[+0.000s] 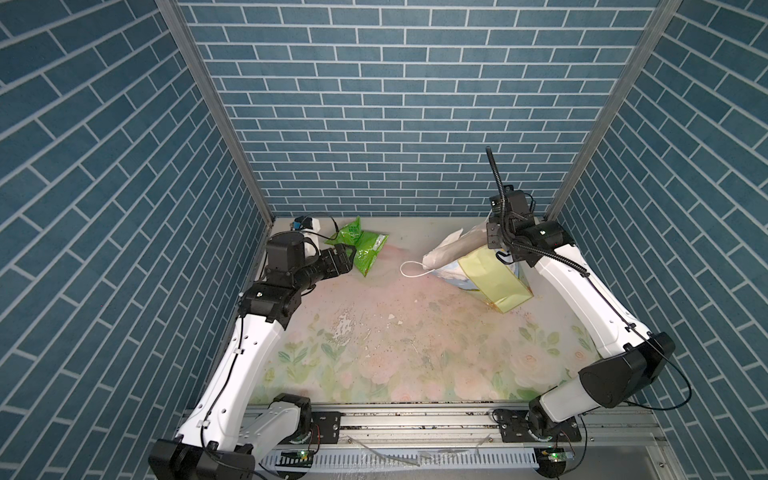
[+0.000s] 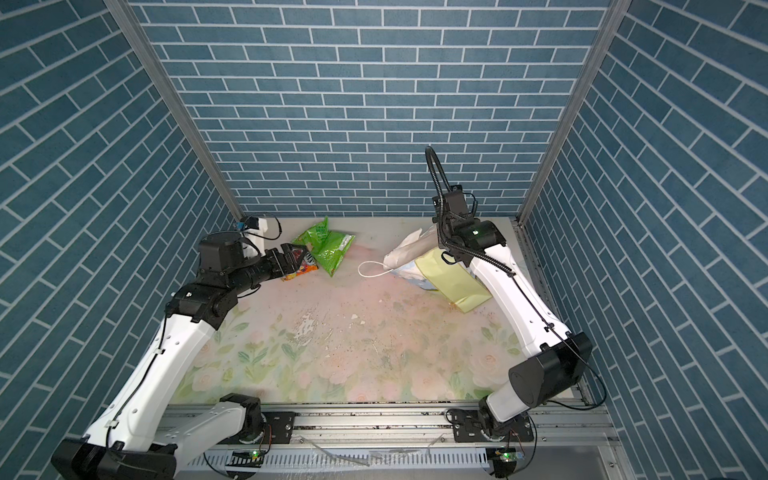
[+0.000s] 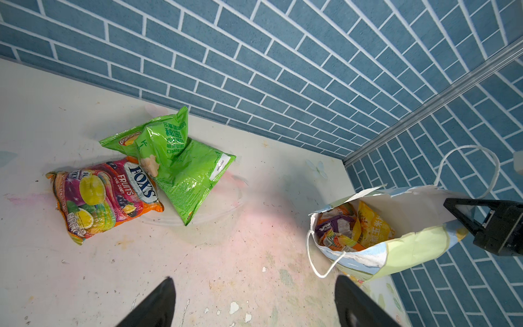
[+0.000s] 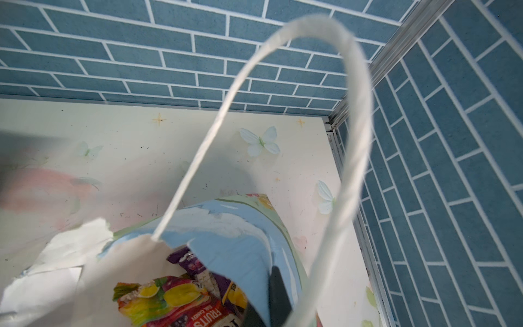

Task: Take the snacks out of the paper bag
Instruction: Pick up the snack from the paper bag.

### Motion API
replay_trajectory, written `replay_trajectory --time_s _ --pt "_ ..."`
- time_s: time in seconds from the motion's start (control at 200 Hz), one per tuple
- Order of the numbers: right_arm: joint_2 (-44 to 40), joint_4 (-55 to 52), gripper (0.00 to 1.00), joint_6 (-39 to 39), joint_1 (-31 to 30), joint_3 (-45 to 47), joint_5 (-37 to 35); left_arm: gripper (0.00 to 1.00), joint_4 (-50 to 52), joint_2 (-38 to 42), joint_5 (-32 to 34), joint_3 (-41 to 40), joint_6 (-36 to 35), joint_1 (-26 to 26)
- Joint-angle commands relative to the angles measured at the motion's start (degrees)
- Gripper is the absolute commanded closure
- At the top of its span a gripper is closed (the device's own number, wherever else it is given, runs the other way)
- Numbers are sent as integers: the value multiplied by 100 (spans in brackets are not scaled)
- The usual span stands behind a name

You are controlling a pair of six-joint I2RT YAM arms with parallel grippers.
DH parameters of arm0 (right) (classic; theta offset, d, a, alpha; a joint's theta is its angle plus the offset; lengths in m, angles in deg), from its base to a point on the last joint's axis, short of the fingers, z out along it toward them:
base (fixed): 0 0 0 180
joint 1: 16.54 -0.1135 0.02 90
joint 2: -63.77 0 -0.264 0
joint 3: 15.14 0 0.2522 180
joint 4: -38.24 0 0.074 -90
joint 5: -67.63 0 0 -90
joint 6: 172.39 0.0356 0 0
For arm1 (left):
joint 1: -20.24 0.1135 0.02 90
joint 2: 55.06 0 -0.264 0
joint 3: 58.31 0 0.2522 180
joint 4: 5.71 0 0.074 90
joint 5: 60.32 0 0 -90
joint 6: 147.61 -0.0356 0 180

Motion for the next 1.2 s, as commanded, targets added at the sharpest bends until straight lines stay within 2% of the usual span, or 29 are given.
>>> replay_trajectory --time_s 0.0,0.12,0.27,0.45,0.895,1.195 --pt "-147 588 100 -3 -3 -47 282 12 -115 91 -83 -97 45 18" --pt "-318 896 100 336 -21 621 1228 13 -151 114 -118 -139 97 14" --pt "-515 1087 100 816 -56 1317 1617 15 -307 72 -226 -211 243 -46" --pt "-725 1532 100 1037 -64 2006 1959 17 -417 -47 -315 -187 297 -207" --pt "-577 2043 100 1326 -124 2293 2791 21 -690 -241 -366 -68 306 -1180" --pt "-552 2072 100 1028 -299 2387 3218 25 -1196 -527 -500 -176 277 -1971"
